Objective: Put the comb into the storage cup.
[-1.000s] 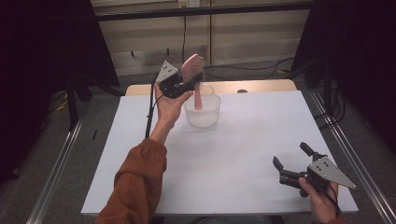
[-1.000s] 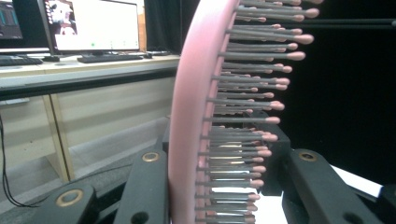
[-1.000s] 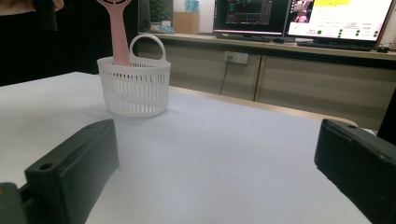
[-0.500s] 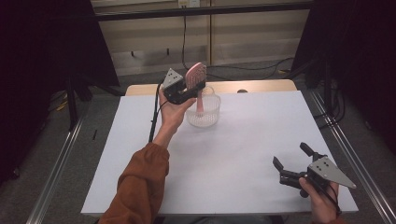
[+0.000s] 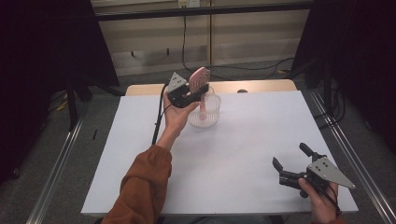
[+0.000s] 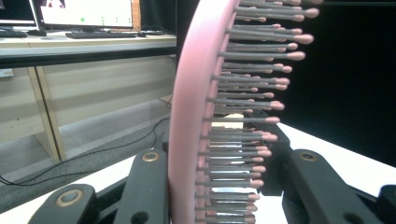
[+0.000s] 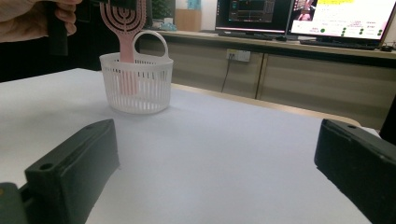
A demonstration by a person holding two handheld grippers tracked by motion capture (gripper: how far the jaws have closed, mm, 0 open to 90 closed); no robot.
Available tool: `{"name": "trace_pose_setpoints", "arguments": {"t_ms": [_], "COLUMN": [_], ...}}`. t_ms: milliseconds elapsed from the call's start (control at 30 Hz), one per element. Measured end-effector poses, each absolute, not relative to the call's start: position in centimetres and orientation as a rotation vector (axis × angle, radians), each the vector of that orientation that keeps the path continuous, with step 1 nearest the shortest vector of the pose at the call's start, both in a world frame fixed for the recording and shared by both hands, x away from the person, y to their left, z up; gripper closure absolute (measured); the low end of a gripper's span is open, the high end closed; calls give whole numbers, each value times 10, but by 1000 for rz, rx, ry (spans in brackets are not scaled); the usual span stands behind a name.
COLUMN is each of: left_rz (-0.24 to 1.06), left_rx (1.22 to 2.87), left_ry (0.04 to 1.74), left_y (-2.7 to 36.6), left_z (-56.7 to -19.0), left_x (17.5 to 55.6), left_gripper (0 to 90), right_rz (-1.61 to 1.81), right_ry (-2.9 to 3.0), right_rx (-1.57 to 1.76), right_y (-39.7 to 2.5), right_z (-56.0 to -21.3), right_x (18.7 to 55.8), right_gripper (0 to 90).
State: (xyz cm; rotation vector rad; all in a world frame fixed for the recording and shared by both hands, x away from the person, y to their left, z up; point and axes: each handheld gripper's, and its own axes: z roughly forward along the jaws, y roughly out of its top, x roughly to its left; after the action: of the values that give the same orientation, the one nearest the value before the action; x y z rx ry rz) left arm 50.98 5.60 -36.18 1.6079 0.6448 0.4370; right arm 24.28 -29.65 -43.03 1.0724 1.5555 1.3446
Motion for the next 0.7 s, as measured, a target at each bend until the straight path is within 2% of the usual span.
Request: {"name": "trace_pose_setpoints", "arguments": {"t_ms": [267,700], "left_rz": [387,390], "left_rx": [1601,1618], "left_ry": [661,696], "left_y": [50,59], "left_z": [-374,-386], "left_x": [510,511], "left_gripper": [639,636], "right_rz": [1347,1345], "right_ry": [1559,1571], "right_rx": [1071,1069], "right_y": [-296,-295], "right_z": [-430,-432], "right_x": [243,243], "right_gripper": [0,0]}}
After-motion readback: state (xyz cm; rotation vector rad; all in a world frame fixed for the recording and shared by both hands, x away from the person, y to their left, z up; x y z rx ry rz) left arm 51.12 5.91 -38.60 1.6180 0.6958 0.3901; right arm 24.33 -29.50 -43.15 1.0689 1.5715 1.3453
